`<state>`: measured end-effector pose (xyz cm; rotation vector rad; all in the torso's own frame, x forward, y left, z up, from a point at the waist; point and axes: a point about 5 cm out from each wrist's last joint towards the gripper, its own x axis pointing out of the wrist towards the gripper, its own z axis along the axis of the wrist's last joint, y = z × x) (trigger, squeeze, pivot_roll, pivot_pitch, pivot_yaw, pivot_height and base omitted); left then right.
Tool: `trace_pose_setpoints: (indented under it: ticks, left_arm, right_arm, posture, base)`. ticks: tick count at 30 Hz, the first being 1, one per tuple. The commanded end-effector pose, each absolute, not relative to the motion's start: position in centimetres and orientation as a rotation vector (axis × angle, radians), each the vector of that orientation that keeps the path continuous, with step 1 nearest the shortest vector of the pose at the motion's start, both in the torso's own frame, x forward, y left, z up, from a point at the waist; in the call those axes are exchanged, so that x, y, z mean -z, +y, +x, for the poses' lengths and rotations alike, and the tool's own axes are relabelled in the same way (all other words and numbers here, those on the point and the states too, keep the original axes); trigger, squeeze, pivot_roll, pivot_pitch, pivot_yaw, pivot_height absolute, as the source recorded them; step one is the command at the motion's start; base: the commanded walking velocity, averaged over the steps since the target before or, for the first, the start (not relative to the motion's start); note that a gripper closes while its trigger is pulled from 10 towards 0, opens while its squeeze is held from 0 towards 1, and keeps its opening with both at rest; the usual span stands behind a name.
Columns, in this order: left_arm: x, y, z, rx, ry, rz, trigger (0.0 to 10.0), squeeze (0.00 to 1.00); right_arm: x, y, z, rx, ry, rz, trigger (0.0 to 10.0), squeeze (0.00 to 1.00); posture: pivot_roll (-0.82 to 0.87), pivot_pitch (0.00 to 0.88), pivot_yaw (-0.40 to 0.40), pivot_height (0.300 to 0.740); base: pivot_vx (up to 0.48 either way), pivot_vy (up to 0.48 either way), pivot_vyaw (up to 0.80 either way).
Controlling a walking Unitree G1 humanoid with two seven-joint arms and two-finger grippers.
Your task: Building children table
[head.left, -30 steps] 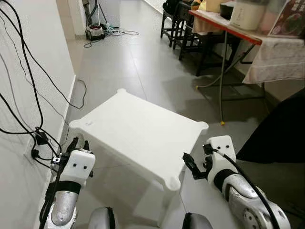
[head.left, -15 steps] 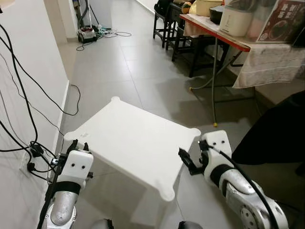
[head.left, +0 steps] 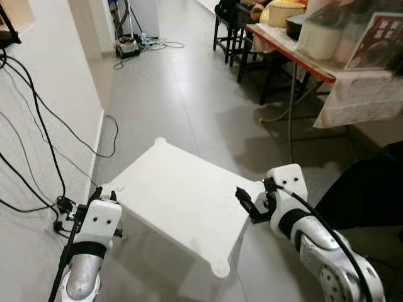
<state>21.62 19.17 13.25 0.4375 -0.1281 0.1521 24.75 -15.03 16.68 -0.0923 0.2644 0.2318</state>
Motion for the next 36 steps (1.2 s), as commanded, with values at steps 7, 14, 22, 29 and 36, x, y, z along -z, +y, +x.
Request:
trace_pose_setpoints:
  ticks: [7,14,22,29,36]
  left_arm:
    - [-12.9,19.1,21.5,-0.139,-0.098,0.44,10.0,0.0]
    - [-12.8,19.1,21.3,-0.145,-0.096,0.433,10.0,0.0]
    - [-12.8,18.6,21.5,-0.131,-0.1,0.428,10.0,0.0]
    - [-12.9,18.8,21.4,-0.131,-0.103,0.426,10.0,0.0]
    - [-13.0,18.6,21.3,-0.127,-0.114,0.418,10.0,0.0]
  right_arm:
    - [-16.8,-14.3,25.1,-0.267,0.244,-0.11,10.0,0.0]
    - [-16.7,-14.5,24.9,-0.271,0.257,-0.11,10.0,0.0]
    - [-16.8,-14.4,25.2,-0.264,0.257,-0.092,10.0,0.0]
    - [-16.7,-14.1,25.2,-0.275,0.251,-0.097,10.0,0.0]
    - [-16.9,-13.6,25.6,-0.295,0.226,-0.107,10.0,0.0]
  posture:
    - [-0.01,0.0,-0.061,0.74]
    - [-0.02,0.0,-0.063,0.74]
    - [-0.01,0.0,-0.061,0.74]
    - [-0.01,0.0,-0.064,0.74]
    - [0.0,0.0,-0.068,0.74]
  base:
    - [0.0,0.0,0.0]
    - [0.0,0.0,0.0]
    - [0.0,0.0,0.0]
    - [0.0,0.0,0.0]
    - [0.0,0.0,0.0]
